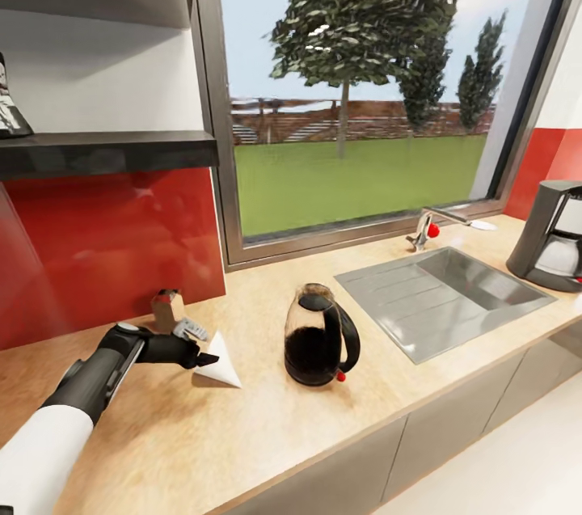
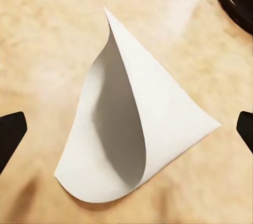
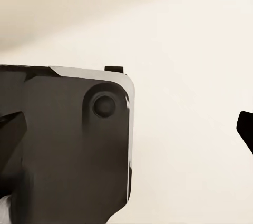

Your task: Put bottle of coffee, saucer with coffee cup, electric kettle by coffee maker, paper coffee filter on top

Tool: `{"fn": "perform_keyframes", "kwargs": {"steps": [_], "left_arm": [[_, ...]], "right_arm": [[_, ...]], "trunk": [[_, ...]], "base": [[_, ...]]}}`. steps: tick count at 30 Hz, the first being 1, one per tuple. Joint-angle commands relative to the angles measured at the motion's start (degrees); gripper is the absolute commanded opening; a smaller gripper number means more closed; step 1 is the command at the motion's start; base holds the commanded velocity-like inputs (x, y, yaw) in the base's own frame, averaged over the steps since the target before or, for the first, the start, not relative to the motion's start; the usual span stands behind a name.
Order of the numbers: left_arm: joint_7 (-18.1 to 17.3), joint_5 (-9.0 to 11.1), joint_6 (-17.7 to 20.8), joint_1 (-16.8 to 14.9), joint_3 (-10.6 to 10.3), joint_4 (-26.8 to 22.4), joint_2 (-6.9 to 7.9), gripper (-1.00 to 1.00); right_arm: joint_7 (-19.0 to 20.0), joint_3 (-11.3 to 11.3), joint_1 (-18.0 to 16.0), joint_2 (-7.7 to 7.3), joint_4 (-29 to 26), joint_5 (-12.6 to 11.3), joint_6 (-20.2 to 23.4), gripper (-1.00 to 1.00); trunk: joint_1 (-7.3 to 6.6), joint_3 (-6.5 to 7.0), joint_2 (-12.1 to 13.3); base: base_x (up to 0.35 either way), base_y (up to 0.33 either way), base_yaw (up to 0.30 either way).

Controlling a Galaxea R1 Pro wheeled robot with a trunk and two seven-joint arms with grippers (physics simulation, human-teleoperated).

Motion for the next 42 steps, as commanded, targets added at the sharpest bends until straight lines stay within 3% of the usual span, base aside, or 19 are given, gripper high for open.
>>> {"fn": "perform_keyframes", "kwargs": {"steps": [1, 9, 21, 35, 36, 42], "left_arm": [[-0.27, -0.29, 0.26, 0.13, -0.31, -0.08, -0.02, 1.0], [-0.11, -0.12, 0.07, 0.6, -3.6, 0.55, -0.59, 1.0], [-0.1, -0.22, -3.07, 0.61, -3.68, 5.26, -3.3, 1.0], [-0.01, -0.11, -3.85, 0.61, -3.68, 7.3, -3.52, 1.0], [-0.01, -0.12, -4.42, 0.61, -3.68, 7.4, -3.52, -1.0], [-0.01, -0.17, -5.91, 0.61, -3.62, 7.58, -3.52, -1.0]], "right_arm": [[-0.07, -0.27, -0.04, 0.01, 0.05, 0.51, -0.18, 1.0], [-0.07, -0.27, -0.04, 0.02, 0.01, 0.51, -0.18, 1.0], [-0.15, -0.35, -0.04, -0.04, 0.05, 0.66, -0.18, 1.0], [-0.15, -0.36, -0.04, -0.16, 0.13, 0.61, -0.18, 1.0], [-0.15, -0.36, -0.04, -0.16, 0.14, 0.61, -0.18, 1.0], [-0.15, -0.36, -0.04, -0.16, 0.14, 0.62, -0.18, 1.0]], "trunk": [[0.04, -0.1, -0.1], [0.04, -0.1, -0.1], [0.04, -0.1, -0.1], [0.04, -0.1, -0.1], [0.04, -0.1, -0.1], [0.04, -0.1, -0.1]], "base": [[0.095, 0.0, 0.0], [0.116, 0.0, 0.0], [0.002, 0.0, 0.0], [0.0, 0.0, 0.0], [0.0, 0.0, 0.0], [0.0, 0.0, 0.0]]}}
